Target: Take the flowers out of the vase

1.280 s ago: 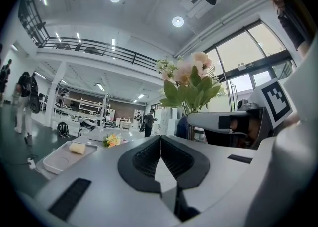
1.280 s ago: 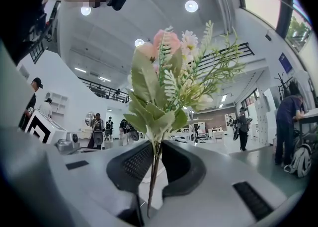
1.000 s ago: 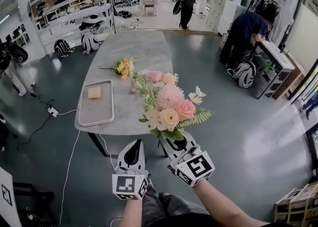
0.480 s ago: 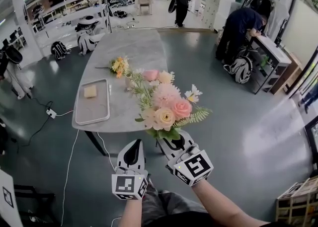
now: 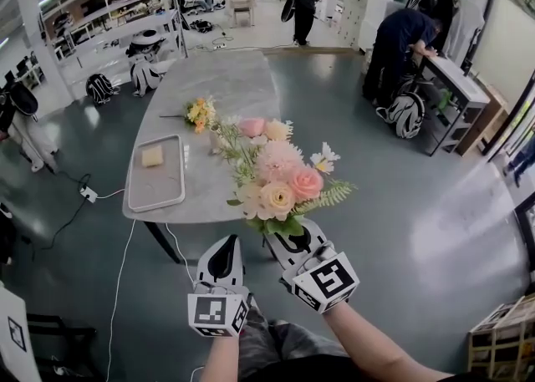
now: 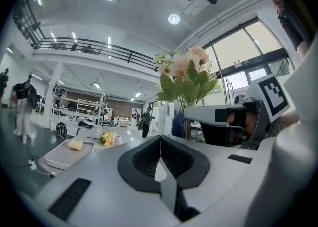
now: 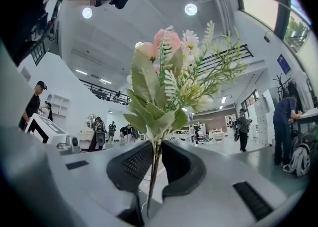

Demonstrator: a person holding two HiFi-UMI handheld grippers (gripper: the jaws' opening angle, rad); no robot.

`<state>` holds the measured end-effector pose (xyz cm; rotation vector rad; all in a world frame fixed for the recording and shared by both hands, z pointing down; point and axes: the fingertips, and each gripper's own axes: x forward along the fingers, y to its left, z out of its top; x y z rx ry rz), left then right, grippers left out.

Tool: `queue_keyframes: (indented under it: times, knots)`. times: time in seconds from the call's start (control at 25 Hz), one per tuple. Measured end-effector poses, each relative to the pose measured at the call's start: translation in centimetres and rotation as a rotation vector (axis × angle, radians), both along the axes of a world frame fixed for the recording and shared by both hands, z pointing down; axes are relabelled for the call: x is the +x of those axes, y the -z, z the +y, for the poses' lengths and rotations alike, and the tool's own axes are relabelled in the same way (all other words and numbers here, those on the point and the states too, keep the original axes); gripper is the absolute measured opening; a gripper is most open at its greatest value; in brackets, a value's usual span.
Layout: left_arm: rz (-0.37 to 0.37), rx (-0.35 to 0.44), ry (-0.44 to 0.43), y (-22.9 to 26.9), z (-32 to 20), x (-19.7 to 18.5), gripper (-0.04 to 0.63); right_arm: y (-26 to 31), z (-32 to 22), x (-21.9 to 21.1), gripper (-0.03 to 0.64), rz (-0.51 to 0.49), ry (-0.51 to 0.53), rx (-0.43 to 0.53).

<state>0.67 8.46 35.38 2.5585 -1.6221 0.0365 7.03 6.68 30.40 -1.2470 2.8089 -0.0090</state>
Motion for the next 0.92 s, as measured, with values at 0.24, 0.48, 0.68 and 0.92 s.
queue_keyframes:
  times: [0.24,0.48,0.68,0.92]
  knots:
    - [-0.005,0.001,0.001,0.1,0.1,-0.3,0.014,0.1,0.0,-0.2,0.066,-0.004,-0.002,0.0]
    - [-0.008,-0.003,0.001,-0.1,-0.2,-0.4,0.014,-0.2,-0.4,-0.2,0.066,-0.007,-0.004,-0.006]
    - [-0.011,-0.01,0.008,-0.8,0.1,0.6,0.014,-0.7,-0.2,1.0,0.066,-0.011,-0.003,-0.008]
    - [-0.013,-0.015,0.008,-1.9,-0.5,0.3,0.014,-1.7,-1.1,0.9,0.066,-0.012,-0.007,-0.011]
